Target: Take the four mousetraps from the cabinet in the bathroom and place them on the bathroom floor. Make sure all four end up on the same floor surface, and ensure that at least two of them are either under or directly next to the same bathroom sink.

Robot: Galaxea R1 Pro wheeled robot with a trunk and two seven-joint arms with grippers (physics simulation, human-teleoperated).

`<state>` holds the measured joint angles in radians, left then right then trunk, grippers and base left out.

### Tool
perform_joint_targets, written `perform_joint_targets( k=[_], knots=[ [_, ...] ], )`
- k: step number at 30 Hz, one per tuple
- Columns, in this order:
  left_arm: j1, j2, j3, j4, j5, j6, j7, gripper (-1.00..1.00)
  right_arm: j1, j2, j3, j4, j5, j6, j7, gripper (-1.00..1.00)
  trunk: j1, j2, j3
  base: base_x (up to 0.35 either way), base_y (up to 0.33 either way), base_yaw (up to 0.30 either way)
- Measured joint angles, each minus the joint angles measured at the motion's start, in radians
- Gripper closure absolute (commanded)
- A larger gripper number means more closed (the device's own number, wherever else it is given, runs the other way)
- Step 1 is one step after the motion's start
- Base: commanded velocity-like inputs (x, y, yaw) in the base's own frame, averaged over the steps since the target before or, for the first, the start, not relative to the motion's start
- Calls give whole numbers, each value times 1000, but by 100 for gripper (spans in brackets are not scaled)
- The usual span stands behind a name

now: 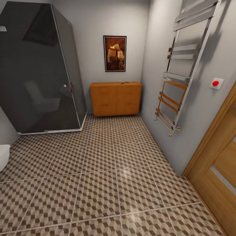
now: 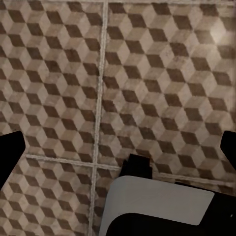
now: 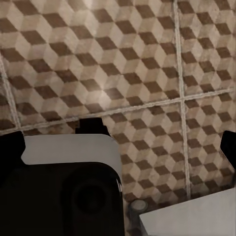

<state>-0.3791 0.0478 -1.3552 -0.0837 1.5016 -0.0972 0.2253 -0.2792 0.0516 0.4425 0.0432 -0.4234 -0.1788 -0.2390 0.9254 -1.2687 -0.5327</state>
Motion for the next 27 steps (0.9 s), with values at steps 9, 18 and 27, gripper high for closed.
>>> perform_joint_targets(
  k=[9,18,27],
  knots=[
    [0,0,0,-1,0,0,0,-100,0,0,0,0,0,0,1,-100,0,0,0,338,0,0],
    [0,0,0,0,0,1,0,-100,0,-1,0,0,0,0,1,-100,0,0,0,338,0,0],
    [0,0,0,0,0,1,0,-100,0,-1,0,0,1,0,1,-100,0,0,0,338,0,0]
  ],
)
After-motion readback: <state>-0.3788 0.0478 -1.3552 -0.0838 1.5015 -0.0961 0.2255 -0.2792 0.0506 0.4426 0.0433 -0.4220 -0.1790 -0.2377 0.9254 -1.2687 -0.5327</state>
